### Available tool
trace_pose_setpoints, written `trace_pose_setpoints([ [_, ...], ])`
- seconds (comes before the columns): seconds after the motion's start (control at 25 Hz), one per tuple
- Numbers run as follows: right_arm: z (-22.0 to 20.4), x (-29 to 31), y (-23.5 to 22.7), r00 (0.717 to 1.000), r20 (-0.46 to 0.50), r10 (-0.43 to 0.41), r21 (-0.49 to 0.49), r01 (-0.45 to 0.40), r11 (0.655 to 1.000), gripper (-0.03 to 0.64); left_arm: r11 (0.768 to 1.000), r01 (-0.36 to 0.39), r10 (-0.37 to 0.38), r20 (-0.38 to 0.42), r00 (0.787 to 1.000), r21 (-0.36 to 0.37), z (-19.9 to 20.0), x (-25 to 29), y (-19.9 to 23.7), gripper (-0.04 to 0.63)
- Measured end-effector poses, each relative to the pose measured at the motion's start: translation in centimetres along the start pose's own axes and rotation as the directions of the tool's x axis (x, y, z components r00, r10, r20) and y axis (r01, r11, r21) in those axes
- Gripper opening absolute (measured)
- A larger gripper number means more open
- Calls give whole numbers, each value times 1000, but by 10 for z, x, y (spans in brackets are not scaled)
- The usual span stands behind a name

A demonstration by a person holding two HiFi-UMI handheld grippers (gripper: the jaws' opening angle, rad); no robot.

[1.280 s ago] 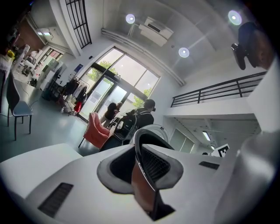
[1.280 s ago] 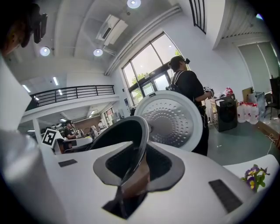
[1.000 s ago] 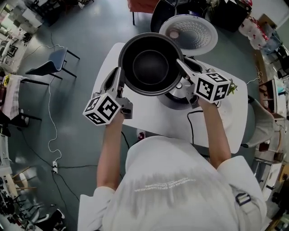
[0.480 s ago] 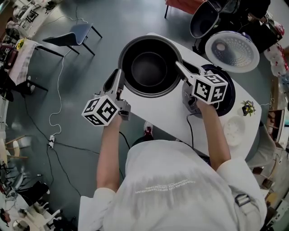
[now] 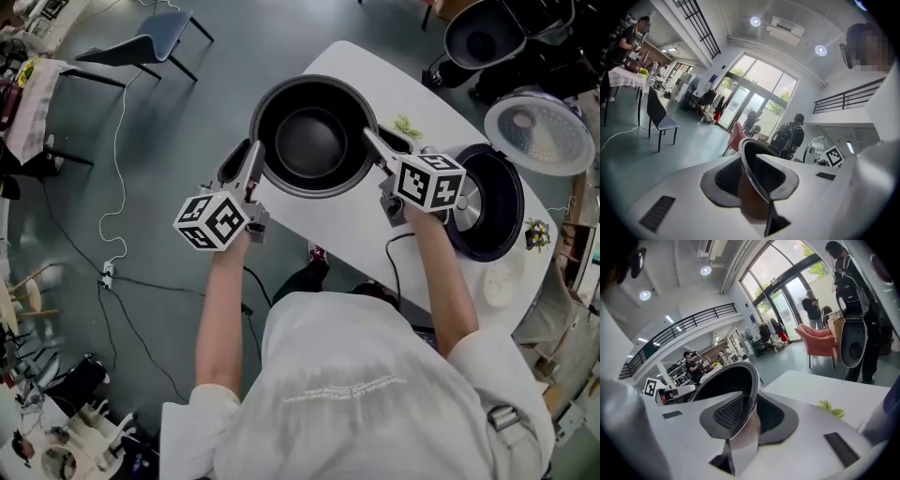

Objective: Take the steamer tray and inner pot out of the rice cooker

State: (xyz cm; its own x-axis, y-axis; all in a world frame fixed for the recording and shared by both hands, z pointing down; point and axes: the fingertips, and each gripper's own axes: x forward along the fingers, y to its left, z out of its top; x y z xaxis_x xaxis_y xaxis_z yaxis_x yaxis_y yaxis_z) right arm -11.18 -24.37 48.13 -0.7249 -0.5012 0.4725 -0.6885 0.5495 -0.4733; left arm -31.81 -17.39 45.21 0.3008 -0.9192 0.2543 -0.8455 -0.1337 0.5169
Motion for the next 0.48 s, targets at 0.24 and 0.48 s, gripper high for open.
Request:
trace_pose_setpoints([
  [0.24, -27, 42, -34, 995, -75, -63, 48, 66, 997, 109, 997, 9, -14, -70, 997, -72, -30, 45, 46, 104],
  [0.48, -37, 68, -57, 990, -110, -93, 96, 103, 990, 114, 999, -1, -6, -127, 992, -51, -36, 84, 69, 103],
])
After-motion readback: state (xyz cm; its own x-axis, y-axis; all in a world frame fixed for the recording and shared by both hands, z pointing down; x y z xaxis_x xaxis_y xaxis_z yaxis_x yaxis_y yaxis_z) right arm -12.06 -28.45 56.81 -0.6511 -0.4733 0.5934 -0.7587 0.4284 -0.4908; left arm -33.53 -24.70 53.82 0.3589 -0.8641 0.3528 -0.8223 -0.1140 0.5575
